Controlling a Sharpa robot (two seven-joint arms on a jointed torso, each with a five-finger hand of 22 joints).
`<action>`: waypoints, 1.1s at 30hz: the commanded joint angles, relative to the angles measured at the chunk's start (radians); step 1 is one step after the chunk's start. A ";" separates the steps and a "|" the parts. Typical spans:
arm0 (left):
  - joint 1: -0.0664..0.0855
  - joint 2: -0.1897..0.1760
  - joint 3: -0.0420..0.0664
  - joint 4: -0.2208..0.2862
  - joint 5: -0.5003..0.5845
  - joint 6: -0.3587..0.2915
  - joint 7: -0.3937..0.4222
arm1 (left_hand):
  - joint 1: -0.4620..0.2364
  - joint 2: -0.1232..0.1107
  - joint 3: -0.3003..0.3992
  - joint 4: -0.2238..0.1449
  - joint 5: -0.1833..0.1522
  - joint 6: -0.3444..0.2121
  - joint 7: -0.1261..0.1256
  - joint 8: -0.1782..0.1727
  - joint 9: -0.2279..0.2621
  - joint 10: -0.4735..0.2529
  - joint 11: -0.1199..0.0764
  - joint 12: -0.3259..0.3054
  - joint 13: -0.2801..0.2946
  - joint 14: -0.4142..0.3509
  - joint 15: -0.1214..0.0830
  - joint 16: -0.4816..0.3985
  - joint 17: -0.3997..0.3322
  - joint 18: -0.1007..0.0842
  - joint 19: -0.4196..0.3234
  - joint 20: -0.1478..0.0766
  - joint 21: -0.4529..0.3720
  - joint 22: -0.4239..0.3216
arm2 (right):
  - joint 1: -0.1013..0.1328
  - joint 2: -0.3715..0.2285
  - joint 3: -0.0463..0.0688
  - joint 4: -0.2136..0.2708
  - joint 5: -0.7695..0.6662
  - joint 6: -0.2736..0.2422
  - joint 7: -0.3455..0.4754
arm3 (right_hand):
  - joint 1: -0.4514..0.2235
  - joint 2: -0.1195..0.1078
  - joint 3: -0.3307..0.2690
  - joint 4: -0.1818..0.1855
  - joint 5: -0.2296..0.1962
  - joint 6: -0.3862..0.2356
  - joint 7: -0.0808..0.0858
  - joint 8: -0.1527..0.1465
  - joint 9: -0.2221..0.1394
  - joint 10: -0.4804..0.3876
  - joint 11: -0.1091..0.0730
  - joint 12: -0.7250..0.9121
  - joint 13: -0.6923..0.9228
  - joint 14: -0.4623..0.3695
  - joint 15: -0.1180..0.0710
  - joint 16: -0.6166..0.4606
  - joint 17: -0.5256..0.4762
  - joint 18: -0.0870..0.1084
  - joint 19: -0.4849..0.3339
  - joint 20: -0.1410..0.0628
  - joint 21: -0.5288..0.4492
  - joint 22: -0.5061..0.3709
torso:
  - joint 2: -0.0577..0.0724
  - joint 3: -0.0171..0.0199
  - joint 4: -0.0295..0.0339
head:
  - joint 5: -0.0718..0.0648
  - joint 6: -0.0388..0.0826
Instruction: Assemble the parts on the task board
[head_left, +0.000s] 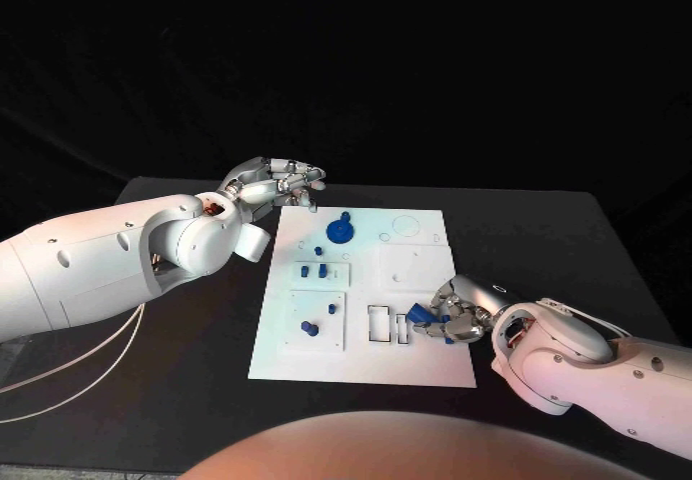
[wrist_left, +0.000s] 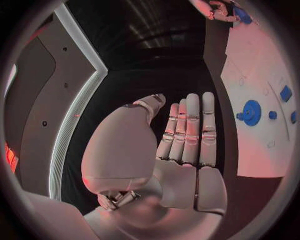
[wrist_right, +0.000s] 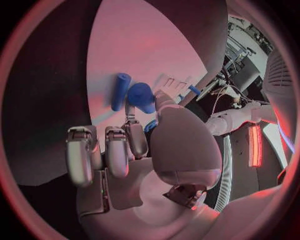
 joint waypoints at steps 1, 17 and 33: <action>0.000 0.001 0.001 0.003 0.004 0.014 0.007 | -0.001 0.001 -0.003 0.000 -0.001 -0.009 0.000 0.007 0.000 0.000 0.004 -0.006 -0.002 -0.004 0.001 -0.004 0.000 0.008 0.006 -0.001 -0.006 0.002 | -0.006 0.002 -0.003 0.007 0.010 -0.023 -0.014 | 0.031 0.014 0.020 0.000 0.017 0.020 -0.007 0.007 0.002 0.015 -0.004 0.016 0.054 0.095 -0.010 0.006 0.219 -0.021 0.088 -0.012 0.007 0.251 | -0.001 -0.0001 0.0011 | -0.001 0.000; 0.000 0.004 0.001 0.001 0.004 0.013 0.006 | -0.002 0.003 -0.003 0.002 0.000 -0.010 0.000 0.008 0.000 0.000 0.004 -0.006 -0.002 -0.004 0.001 -0.005 0.000 0.008 0.006 -0.001 -0.007 0.002 | 0.021 -0.023 0.000 0.094 0.045 -0.140 0.039 | 0.050 0.028 0.109 0.002 0.083 0.069 -0.029 0.015 0.005 0.063 -0.025 0.078 0.119 0.098 -0.029 0.011 0.235 -0.026 0.098 -0.029 0.032 0.258 | -0.001 -0.0010 0.0035 | -0.005 0.000; 0.000 0.011 0.001 -0.002 0.004 0.016 0.005 | -0.002 0.004 -0.003 0.003 0.000 -0.010 0.000 0.008 0.000 0.000 0.004 -0.006 -0.002 -0.004 0.001 -0.005 0.000 0.008 0.006 -0.001 -0.008 0.002 | 0.026 0.068 0.000 0.060 0.187 -0.027 0.034 | -0.074 0.032 0.151 0.003 0.091 0.083 -0.027 0.010 0.007 0.074 -0.024 0.090 0.136 0.098 -0.028 0.010 0.233 -0.025 0.096 -0.031 0.026 0.257 | -0.001 -0.0016 0.0054 | -0.002 0.000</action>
